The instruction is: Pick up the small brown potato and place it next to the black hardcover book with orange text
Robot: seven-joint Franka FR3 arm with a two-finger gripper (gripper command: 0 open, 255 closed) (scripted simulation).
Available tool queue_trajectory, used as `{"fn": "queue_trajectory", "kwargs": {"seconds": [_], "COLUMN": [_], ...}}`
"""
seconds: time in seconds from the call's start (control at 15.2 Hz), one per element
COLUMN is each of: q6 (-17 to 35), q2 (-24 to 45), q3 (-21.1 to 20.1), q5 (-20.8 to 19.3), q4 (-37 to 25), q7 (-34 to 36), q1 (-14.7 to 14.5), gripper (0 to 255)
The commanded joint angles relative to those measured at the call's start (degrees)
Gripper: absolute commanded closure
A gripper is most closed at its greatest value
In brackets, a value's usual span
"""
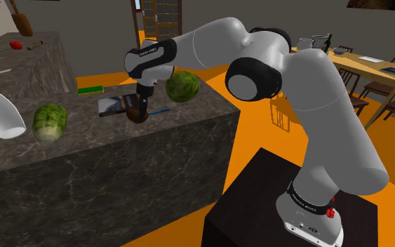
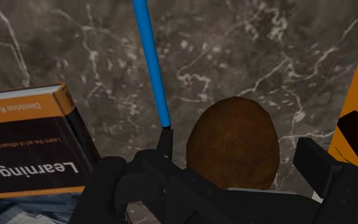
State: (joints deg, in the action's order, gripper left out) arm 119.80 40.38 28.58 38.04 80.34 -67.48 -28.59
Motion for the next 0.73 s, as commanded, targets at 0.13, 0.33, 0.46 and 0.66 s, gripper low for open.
{"fn": "queue_trajectory", "kwargs": {"seconds": [0.13, 0.33, 0.46, 0.66], "q6": [-3.9, -3.9, -3.9, -3.9], "q2": [-3.4, -3.4, -3.4, -3.4], "q3": [1.4, 1.4, 1.4, 1.4], "q5": [-1.8, -1.8, -1.8, -1.8], "q4": [-0.7, -0.6, -0.7, -0.7], "q7": [1.0, 1.0, 1.0, 1.0], "q1": [0.0, 0.0, 0.0, 0.0], "gripper": [0, 0, 0, 0]}}
